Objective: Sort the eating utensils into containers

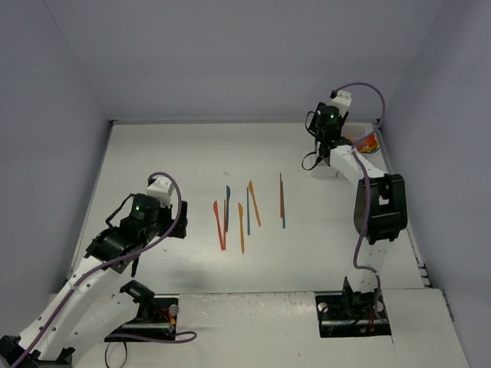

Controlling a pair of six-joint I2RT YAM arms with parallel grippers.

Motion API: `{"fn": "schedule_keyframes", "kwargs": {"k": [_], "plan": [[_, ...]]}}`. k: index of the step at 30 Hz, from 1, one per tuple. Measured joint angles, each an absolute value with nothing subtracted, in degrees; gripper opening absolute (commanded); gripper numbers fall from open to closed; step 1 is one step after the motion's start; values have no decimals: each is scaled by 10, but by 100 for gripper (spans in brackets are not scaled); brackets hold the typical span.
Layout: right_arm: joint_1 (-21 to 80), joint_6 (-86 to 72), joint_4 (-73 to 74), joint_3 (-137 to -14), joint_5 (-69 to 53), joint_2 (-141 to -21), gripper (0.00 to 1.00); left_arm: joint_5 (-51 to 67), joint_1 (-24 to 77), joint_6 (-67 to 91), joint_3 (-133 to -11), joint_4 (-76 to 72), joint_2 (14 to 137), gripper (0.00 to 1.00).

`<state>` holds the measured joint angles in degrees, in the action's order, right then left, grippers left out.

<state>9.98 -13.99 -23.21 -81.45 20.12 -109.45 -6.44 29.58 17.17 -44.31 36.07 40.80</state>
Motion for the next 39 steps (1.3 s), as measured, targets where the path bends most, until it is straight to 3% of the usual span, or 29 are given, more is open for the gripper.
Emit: {"fn": "schedule_keyframes", "kwargs": {"k": [8,14,23,30,39], "plan": [[130,-135,-96,-805,181,-920,45,-64,296,172,-443,361,396,87],[158,-154,52,-765,125,-861,45,-61,296,172,-443,361,397,87],[274,-211,198,-606,58,-864,47,-55,296,172,-443,361,415,87],[345,-264,212,-579,51,-894,47,-48,296,172,-443,361,416,87],[368,-299,211,-567,66,-967,45,-47,296,172,-443,361,414,87]]}}
